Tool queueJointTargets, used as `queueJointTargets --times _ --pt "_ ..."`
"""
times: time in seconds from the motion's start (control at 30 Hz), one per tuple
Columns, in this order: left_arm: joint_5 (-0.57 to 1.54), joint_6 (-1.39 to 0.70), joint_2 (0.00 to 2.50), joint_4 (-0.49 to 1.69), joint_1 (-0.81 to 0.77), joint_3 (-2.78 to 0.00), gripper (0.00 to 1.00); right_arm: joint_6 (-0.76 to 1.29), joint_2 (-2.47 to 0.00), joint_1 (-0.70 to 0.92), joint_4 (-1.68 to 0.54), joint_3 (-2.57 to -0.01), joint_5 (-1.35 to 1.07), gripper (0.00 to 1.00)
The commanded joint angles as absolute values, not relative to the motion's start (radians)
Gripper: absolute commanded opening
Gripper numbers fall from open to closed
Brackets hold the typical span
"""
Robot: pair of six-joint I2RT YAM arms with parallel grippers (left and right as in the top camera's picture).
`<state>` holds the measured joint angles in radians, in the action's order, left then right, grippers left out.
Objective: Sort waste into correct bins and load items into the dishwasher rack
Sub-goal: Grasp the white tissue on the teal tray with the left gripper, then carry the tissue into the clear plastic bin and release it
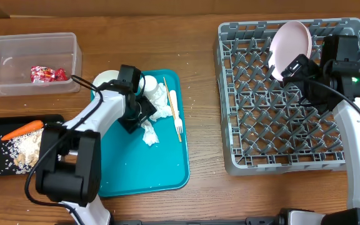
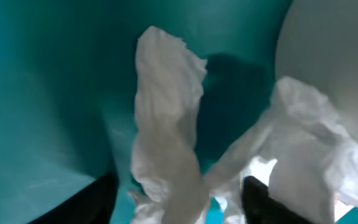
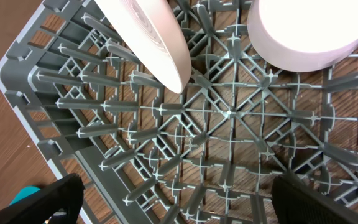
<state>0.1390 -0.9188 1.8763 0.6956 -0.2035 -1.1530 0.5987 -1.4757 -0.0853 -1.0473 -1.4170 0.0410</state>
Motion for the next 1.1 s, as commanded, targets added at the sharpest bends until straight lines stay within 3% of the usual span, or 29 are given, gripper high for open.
queueJointTargets --times 0.0,0.07,0.13,0.23,1.07 --pt "0.131 -0.928 1.938 0.696 -0.213 -1.14 0.6 0.603 -1.476 -0.088 -1.044 -1.415 0.051 1.0" --pt "0.131 -0.928 1.947 0.699 -0.213 -1.14 0.5 0.603 -1.476 -0.088 -1.044 -1.415 0.051 1.0" --pt "0.131 -0.928 1.948 0.702 -0.213 -1.141 0.28 0.603 -1.476 -0.088 -1.044 -1.415 0.051 1.0" --pt "0.132 -0.928 1.947 0.733 -0.213 -1.149 0.04 0.603 -1.476 -0.088 -1.044 -1.415 0.051 1.0" --pt "0.131 -0.785 1.68 1.281 -0.164 -1.627 0.04 0.603 -1.476 -0.088 -1.044 -1.415 0.051 1.0"
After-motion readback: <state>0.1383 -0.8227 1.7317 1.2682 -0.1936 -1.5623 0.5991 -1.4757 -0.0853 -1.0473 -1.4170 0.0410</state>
